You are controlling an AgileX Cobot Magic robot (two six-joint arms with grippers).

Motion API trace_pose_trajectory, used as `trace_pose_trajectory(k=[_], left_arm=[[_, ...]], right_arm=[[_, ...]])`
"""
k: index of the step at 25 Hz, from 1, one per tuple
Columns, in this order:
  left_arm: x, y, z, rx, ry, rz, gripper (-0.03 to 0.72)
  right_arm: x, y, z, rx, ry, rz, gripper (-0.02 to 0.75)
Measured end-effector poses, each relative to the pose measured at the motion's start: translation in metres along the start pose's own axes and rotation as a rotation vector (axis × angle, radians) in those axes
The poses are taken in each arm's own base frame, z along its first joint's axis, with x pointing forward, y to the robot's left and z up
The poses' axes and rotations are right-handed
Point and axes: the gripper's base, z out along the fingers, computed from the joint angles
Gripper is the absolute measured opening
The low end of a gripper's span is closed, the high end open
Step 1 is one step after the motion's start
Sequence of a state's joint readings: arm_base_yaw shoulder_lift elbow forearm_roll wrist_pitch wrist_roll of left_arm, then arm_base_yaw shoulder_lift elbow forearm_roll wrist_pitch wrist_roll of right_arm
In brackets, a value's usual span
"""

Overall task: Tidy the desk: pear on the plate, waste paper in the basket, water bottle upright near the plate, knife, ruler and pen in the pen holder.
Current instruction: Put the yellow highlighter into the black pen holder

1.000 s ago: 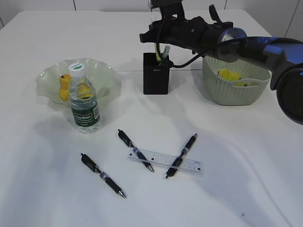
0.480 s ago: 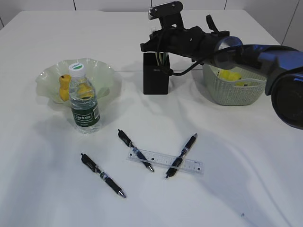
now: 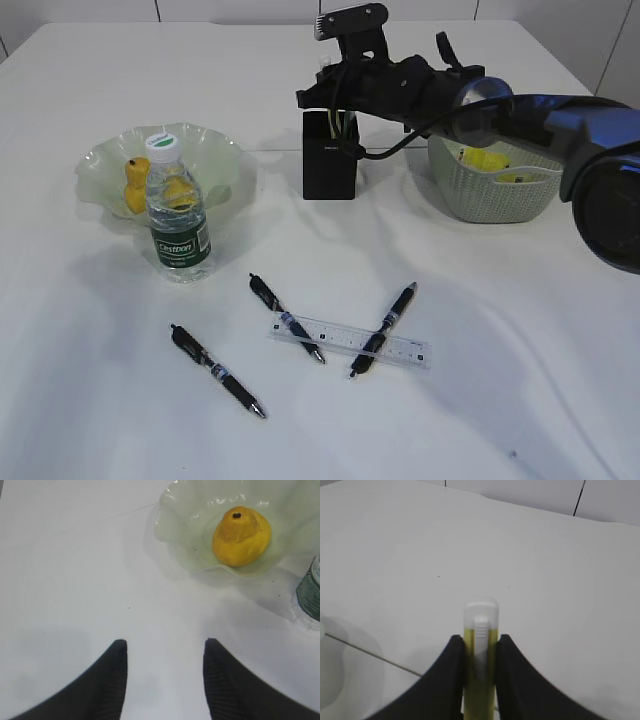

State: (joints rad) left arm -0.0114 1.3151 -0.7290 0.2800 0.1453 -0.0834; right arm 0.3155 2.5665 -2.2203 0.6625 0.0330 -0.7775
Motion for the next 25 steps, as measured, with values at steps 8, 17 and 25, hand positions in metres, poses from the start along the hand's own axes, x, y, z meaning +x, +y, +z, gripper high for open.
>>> trace_pose_trajectory(k=[8, 17, 25], left_arm=[[0.0, 0.0, 0.0, 0.0, 0.0, 0.0, 0.348], [0.0, 0.0, 0.0, 0.0, 0.0, 0.0, 0.348], [0.002, -0.001, 0.005, 0.003, 0.018, 0.002, 0.348]], right_arm=[[0.005, 0.0, 0.002, 0.003, 0.005, 0.033, 0.136], [0.011, 0.002, 0.004, -0.006, 0.02, 0.08, 0.136], [0.011, 0.002, 0.004, -0.011, 0.024, 0.085, 0.136]])
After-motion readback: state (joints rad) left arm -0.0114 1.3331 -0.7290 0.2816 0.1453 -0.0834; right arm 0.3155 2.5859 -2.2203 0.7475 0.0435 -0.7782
